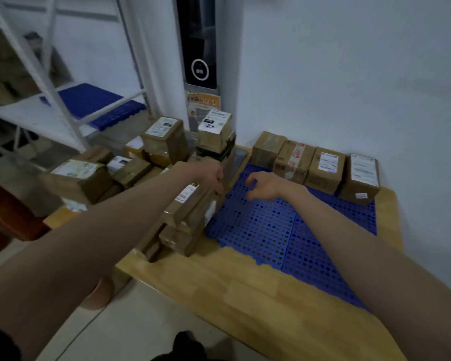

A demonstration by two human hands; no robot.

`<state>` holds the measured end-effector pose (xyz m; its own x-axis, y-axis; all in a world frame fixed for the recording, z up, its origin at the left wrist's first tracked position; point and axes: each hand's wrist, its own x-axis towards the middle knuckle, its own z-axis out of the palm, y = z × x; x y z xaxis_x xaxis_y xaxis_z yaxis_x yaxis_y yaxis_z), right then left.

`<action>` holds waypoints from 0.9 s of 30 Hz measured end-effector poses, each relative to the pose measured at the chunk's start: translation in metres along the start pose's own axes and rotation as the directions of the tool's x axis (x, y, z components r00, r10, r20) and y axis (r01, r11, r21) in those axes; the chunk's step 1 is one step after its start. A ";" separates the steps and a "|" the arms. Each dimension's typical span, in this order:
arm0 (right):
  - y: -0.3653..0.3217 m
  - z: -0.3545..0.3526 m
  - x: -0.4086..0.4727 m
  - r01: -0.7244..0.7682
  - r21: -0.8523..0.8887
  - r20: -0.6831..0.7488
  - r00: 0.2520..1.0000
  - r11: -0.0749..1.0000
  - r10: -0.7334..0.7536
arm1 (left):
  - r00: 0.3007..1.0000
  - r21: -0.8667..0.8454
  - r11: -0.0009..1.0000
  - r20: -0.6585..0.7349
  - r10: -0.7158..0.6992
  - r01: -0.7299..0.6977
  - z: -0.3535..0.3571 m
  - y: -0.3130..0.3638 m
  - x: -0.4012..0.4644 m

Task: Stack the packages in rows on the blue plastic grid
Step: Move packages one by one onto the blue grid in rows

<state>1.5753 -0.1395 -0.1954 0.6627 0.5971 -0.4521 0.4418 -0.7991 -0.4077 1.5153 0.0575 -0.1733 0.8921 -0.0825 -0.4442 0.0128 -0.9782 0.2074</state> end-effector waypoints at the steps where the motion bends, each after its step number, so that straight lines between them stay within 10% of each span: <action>1: -0.010 0.001 0.000 0.006 0.003 0.004 1.000 1.000 -0.006 | 1.000 -0.008 1.000 -0.012 -0.015 0.015 -0.001 -0.010 -0.006; 20: -0.235 0.039 0.116 0.108 0.061 -0.175 0.980 0.992 -0.096 | 0.987 -0.093 0.990 -0.117 -0.115 0.104 -0.021 -0.266 -0.063; 27: -0.282 0.062 0.156 0.077 0.053 -0.032 0.997 0.996 -0.075 | 0.979 -0.104 0.987 -0.144 -0.141 0.127 -0.030 -0.330 -0.070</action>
<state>1.5165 0.1837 -0.2001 0.6467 0.6531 -0.3940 0.4590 -0.7458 -0.4827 1.4621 0.3922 -0.1841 0.9372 0.0845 -0.3385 0.1724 -0.9556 0.2388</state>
